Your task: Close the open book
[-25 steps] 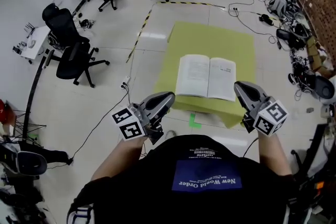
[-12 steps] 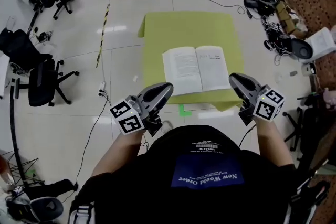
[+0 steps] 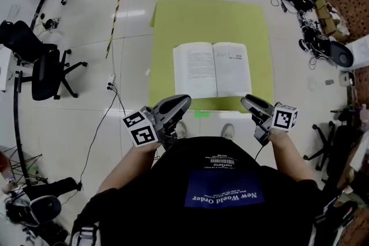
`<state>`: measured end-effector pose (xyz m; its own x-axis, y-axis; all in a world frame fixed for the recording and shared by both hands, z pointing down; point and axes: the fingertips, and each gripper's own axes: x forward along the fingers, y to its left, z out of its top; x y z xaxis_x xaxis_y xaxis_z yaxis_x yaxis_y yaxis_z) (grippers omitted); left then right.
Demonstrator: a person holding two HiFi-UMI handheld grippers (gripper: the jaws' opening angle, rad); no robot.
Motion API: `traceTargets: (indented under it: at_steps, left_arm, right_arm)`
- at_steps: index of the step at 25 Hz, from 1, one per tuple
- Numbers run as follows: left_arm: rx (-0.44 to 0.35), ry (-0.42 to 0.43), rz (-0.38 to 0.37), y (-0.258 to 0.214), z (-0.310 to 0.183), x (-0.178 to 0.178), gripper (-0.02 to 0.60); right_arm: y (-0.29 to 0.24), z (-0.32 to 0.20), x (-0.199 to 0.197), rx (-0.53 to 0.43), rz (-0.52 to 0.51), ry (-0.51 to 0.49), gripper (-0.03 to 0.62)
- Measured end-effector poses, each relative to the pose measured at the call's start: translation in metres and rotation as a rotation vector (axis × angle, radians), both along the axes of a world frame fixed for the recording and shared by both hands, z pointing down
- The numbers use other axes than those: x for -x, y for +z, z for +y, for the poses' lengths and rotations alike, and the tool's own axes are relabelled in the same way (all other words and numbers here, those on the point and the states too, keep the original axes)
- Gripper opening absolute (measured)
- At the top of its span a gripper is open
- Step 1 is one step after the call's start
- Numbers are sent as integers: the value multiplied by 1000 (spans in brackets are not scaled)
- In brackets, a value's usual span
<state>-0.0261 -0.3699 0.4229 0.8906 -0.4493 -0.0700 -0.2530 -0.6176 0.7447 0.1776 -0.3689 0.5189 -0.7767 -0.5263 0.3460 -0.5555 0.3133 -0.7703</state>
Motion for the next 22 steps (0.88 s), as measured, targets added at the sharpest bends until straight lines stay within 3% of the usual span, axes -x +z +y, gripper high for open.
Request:
traceTargets:
  at_steps: [5, 9, 13, 18, 22]
  left_arm:
    - [177, -88, 9, 68, 15, -32, 8]
    - [262, -95, -39, 119, 26, -46, 8]
    - [356, -90, -30, 158, 18, -52, 8]
    - [654, -150, 134, 202, 7, -50, 9]
    - [754, -219, 263, 211, -12, -46, 13]
  right_arm:
    - [71, 16, 9, 195, -176, -66, 210]
    - [109, 15, 7, 244, -174, -57, 216]
    - [121, 4, 11, 266, -226, 15, 216]
    - [134, -16, 8, 298, -265, 153, 216]
    - [139, -34, 1, 329, -333, 251, 216]
